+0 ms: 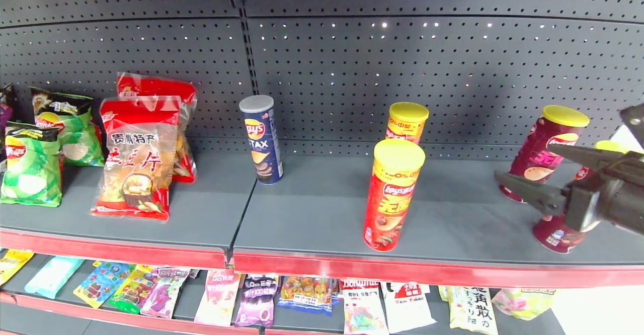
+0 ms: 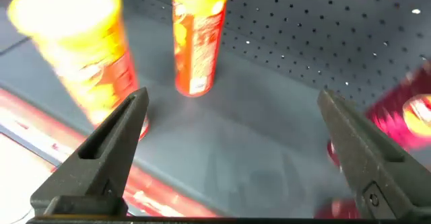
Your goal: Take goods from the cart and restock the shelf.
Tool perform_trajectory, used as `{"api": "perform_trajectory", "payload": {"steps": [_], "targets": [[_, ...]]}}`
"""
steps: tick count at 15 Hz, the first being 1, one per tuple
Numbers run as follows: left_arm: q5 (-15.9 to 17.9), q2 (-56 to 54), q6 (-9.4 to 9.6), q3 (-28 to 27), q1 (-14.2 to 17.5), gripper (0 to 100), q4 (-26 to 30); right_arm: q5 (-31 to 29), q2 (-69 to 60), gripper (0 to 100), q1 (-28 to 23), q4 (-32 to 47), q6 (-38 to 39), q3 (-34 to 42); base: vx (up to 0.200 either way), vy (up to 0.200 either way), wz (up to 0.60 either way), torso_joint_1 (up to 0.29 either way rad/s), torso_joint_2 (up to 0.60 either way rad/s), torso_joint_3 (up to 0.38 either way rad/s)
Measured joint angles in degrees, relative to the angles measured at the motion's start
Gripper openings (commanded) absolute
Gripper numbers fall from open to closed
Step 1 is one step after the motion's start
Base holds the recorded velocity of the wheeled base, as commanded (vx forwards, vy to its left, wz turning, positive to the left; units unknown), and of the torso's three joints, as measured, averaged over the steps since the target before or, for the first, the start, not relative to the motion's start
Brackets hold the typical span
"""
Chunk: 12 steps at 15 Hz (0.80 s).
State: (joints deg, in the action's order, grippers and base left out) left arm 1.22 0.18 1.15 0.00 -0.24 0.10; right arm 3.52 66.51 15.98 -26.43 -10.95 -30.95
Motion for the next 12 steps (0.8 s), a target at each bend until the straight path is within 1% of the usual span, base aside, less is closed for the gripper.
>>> {"api": "perform_trajectory", "payload": {"steps": [2, 4, 6, 8, 9, 11, 12], "targets": [[0.0, 0.0, -0.02, 0.0, 0.0, 100, 0.0, -0.7, -8.3, 100, -0.3, 0.6, 0.2, 5.4, 0.000, 0.000, 0.00, 0.000, 0.00, 0.000], [0.0, 0.0, -0.02, 0.0, 0.0, 100, 0.0, -1.2, -18.0, 100, -3.1, 4.1, 0.2, 10.5, 0.000, 0.000, 0.00, 0.000, 0.00, 0.000], [0.0, 0.0, -0.04, 0.0, 0.0, 100, 0.0, -1.4, -29.9, 100, -7.3, 13.9, 0.3, 13.2, 0.000, 0.000, 0.00, 0.000, 0.00, 0.000], [0.0, 0.0, -0.04, 0.0, 0.0, 100, 0.0, -2.1, -41.5, 100, -11.5, 25.3, 0.5, 14.1, 0.000, 0.000, 0.00, 0.000, 0.00, 0.000], [0.0, 0.0, -0.02, 0.0, 0.0, 100, 0.0, -3.4, -47.1, 100, -13.8, 30.5, 1.1, 14.3, 0.000, 0.000, 0.00, 0.000, 0.00, 0.000], [0.0, 0.0, -0.02, 0.0, 0.0, 100, 0.0, -7.8, -55.1, 100, -17.0, 35.5, 4.3, 15.7, 0.000, 0.000, 0.00, 0.000, 0.00, 0.000], [0.0, 0.0, -0.02, 0.0, 0.0, 100, 0.0, -9.0, -57.5, 100, -18.0, 36.5, 5.4, 17.4, 0.000, 0.000, 0.00, 0.000, 0.00, 0.000]]}}
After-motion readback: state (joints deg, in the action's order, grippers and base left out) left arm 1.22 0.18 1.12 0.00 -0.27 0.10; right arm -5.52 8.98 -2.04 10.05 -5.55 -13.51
